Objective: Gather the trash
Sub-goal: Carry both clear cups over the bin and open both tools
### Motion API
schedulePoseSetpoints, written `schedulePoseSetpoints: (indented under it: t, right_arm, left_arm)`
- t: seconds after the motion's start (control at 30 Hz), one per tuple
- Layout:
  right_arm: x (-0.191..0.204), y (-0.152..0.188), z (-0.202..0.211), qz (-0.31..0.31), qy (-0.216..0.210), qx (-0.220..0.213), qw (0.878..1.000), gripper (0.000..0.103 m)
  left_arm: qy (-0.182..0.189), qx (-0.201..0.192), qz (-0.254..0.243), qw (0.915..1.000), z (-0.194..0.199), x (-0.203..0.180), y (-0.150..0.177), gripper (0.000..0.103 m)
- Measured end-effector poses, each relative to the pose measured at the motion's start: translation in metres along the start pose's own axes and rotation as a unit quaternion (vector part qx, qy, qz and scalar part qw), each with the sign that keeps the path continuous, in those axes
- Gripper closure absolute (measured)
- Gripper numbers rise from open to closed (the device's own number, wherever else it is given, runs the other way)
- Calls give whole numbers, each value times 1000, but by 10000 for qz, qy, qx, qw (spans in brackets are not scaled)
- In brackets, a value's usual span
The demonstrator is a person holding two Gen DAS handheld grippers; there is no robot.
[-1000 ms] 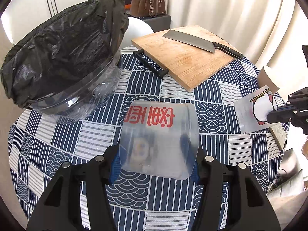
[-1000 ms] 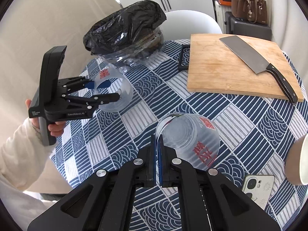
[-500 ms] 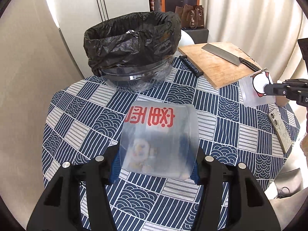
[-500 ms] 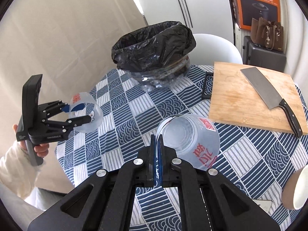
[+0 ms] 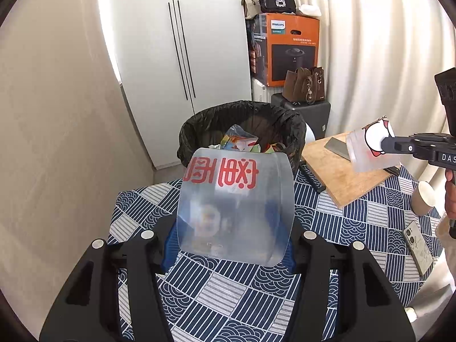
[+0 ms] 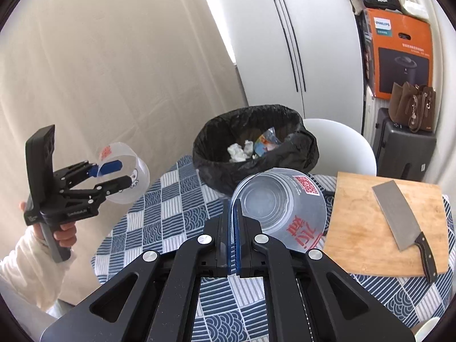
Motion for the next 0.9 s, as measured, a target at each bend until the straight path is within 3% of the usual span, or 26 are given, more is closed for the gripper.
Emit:
schedulePoseSetpoints:
  t: [0.2,0.33,0.63,0.73,0.8,0.83,0.9]
  right_arm:
    - [11,-49,-17,445,-37,-206,9988,101]
    - [12,-72,-38,605,-14,-248,9979,101]
    - [6,-102,-102,776,-53,-169,9968,98]
    - [3,-108,-116,734,-32,-193,9971,96]
    - [0,-108,-123,688,80,-159,9975,95]
    - [-3,-109,-125,655,171,-166,9976,89]
    - [-8,-109,-125,555,225,-140,9981,66]
  left_arm:
    - [231,-230,-355,9988,-35,0,-33,47]
    - [368,-310,-337,9983,-63,6,-51,47]
    - [541,-265,-438,9972,-127,24,-63,46]
    - [393,-482,-429,9971,-134,32,-68,11]
    - [350,-717,-312,9963,-132,38,-72,8]
    - [404,-748,-230,9961,-132,40,-73,6]
    - [399,-751,-121,9963,-134,46,-71,6]
Point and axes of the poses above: each gripper's, at about its wrist camera, not at the fingertips, and z roughly against the way its jaws point, x to its left, y to its underside, the point moved 8 cm from there along -z, roughly the way its jaws point, and after that the axes turned 10 degrees about -x, right-handed, at the moved point
